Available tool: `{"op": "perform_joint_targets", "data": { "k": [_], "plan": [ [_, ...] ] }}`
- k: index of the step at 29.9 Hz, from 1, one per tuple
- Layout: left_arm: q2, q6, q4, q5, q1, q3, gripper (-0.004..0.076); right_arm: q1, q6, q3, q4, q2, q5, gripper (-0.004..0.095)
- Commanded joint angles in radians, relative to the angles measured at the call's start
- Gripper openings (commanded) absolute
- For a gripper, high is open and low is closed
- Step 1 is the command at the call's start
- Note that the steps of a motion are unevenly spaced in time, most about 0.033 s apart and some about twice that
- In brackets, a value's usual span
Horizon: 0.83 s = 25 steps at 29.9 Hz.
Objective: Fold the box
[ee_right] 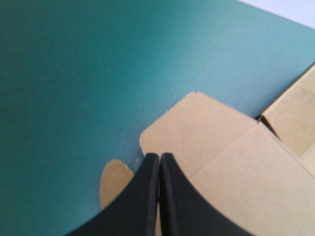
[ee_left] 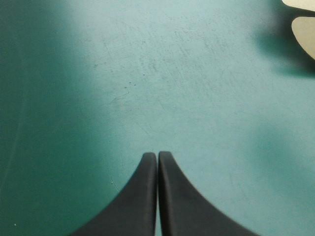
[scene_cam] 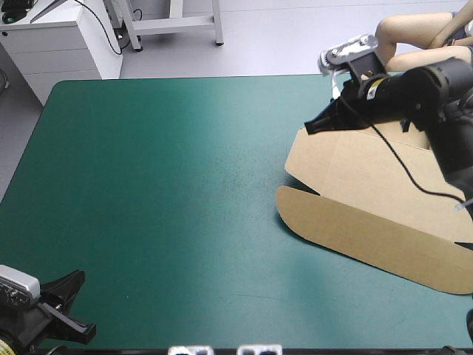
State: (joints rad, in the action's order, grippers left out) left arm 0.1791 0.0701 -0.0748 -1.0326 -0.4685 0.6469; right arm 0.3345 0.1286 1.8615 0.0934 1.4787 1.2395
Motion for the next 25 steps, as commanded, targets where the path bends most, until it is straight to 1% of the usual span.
{"op": "perform_joint_targets", "data": {
  "k": [1,6,7,10,13,15,20,23,25],
  "plan": [
    [0.014,0.009,0.004,0.073,-0.003,0.024,-0.0008,0.044,-0.013,-0.137,-0.069,-0.126,-0.12,-0.0014],
    [0.014,0.009,0.002,0.085,-0.003,-0.016,-0.0008,0.049,-0.053,-0.47,-0.082,-0.32,-0.332,-0.0014],
    [0.014,0.009,0.003,0.09,-0.003,-0.033,-0.0008,0.049,-0.057,-0.56,-0.093,-0.377,-0.394,-0.0014],
    [0.012,0.009,0.005,0.122,-0.003,-0.085,-0.0008,0.049,-0.06,-0.756,-0.093,-0.504,-0.53,-0.0014],
    [0.012,0.009,0.008,0.145,-0.003,-0.106,-0.0008,0.049,-0.075,-0.92,-0.093,-0.622,-0.633,-0.0014],
    [0.012,0.009,0.025,0.156,-0.003,-0.111,-0.0008,0.049,-0.089,-0.993,-0.102,-0.677,-0.663,-0.0014],
    [0.01,0.001,0.049,0.159,-0.003,-0.113,-0.0008,0.049,-0.129,-1.151,-0.111,-0.782,-0.66,-0.0014],
    [-0.003,0.001,0.05,0.159,-0.003,-0.113,-0.0008,0.049,-0.129,-1.26,-0.111,-0.868,-0.73,-0.0014],
    [-0.021,0.001,0.05,0.154,-0.003,-0.113,-0.0008,0.049,-0.129,-1.327,-0.111,-0.936,-0.75,-0.0014]
  ]
}}
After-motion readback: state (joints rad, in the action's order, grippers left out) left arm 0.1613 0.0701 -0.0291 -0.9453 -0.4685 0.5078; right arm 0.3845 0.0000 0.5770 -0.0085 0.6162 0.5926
